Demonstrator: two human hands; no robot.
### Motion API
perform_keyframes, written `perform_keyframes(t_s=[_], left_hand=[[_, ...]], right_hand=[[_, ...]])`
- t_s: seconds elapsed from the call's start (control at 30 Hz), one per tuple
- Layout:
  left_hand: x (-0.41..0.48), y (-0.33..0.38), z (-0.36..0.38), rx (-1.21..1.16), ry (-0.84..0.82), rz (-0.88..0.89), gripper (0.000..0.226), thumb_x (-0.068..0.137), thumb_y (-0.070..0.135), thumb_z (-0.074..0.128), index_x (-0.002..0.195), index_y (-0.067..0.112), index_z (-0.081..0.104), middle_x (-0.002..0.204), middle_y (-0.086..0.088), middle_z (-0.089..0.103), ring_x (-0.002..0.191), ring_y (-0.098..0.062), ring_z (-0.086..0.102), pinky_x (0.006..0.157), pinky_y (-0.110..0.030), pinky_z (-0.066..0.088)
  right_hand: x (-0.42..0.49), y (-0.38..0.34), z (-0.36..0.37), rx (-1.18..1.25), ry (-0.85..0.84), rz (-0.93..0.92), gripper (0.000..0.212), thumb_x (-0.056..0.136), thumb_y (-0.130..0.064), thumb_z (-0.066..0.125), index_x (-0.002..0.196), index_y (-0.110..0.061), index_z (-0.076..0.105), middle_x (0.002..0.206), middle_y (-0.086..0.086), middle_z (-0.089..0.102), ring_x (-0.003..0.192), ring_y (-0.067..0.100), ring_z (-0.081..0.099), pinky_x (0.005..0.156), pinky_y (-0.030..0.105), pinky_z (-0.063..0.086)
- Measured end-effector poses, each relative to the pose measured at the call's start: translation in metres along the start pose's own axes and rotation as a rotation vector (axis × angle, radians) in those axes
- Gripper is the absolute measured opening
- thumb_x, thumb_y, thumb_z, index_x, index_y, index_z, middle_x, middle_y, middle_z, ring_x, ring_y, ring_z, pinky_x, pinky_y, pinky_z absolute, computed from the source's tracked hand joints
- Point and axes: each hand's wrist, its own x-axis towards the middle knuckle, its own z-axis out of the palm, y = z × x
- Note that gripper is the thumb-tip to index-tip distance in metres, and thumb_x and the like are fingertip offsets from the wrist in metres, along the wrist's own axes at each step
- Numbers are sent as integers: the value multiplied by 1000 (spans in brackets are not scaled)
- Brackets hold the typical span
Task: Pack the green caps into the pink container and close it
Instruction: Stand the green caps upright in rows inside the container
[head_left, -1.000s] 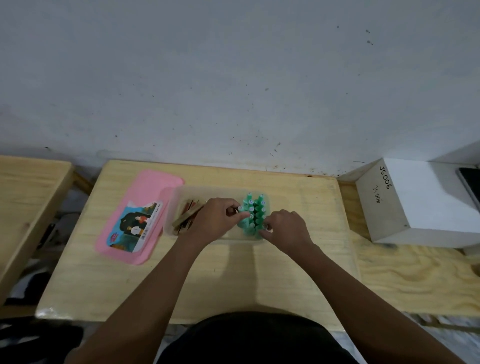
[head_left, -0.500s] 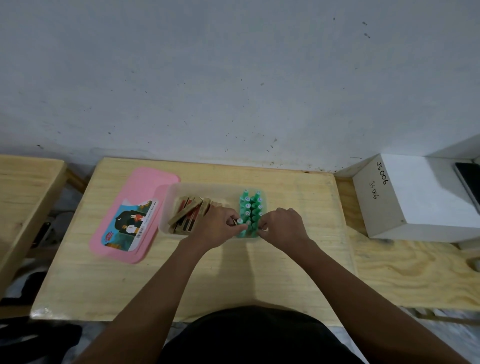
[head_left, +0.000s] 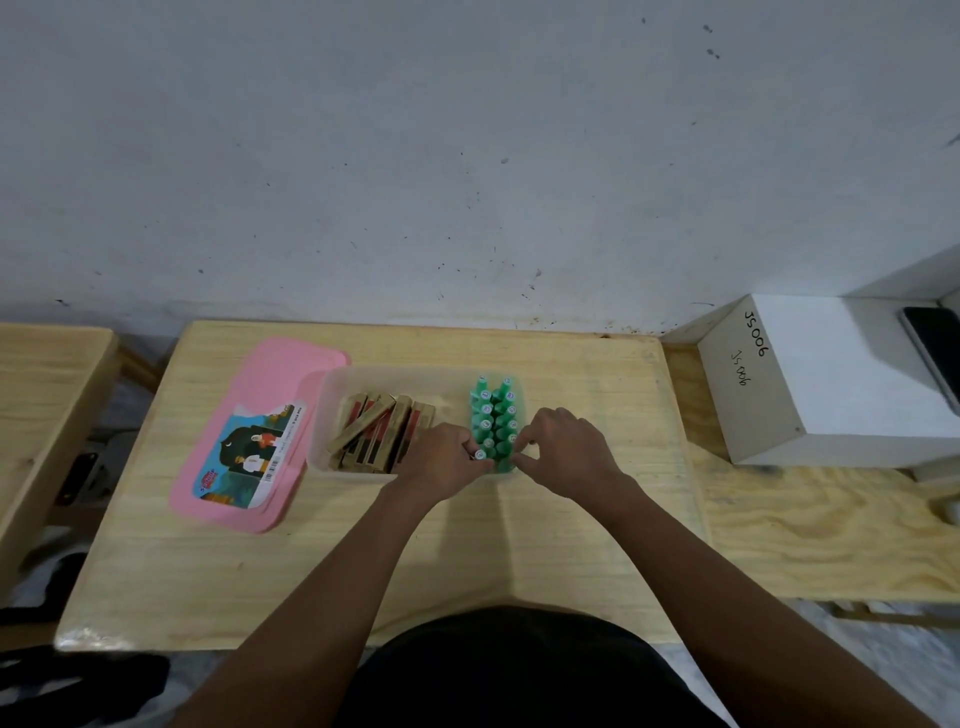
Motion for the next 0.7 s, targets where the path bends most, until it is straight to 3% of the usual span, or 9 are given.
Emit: perform_keyframes(t_s=[0.37, 0.43, 0.57, 0.7], left_hand=[[3, -1, 5, -45, -51, -84, 32, 68, 49, 76, 74, 18, 70, 76, -1, 71, 72, -17, 66, 64, -31, 51], [3, -3, 3, -67, -79, -77, 33, 69, 48, 75, 81, 17, 74, 78, -2, 73, 73, -18, 68, 64, -33, 52], [2, -5, -2, -93, -114, -58, 26, 75, 40, 73, 88, 18, 75, 78, 1, 73, 70, -13, 66, 56, -21, 44], [2, -5, -1, -60, -98, -43, 28, 74, 43, 74, 89, 20, 74, 75, 6, 70, 65, -4, 63, 52, -18, 40]], right_hand=[[17, -5, -6, 174, -24, -40, 22, 93, -36, 60, 110, -29, 73, 106, -3, 66, 103, 17, 55, 83, 36, 48], [23, -11, -5, 147, -48, -49, 21, 91, -37, 62, 106, -30, 75, 104, -2, 68, 101, 18, 57, 76, 33, 45], [31, -15, -1, 123, -56, -37, 21, 89, -40, 65, 104, -31, 76, 102, -3, 72, 95, 18, 62, 71, 29, 40], [34, -14, 0, 117, -59, -37, 20, 88, -40, 65, 102, -32, 76, 102, -4, 71, 95, 18, 62, 72, 30, 38]])
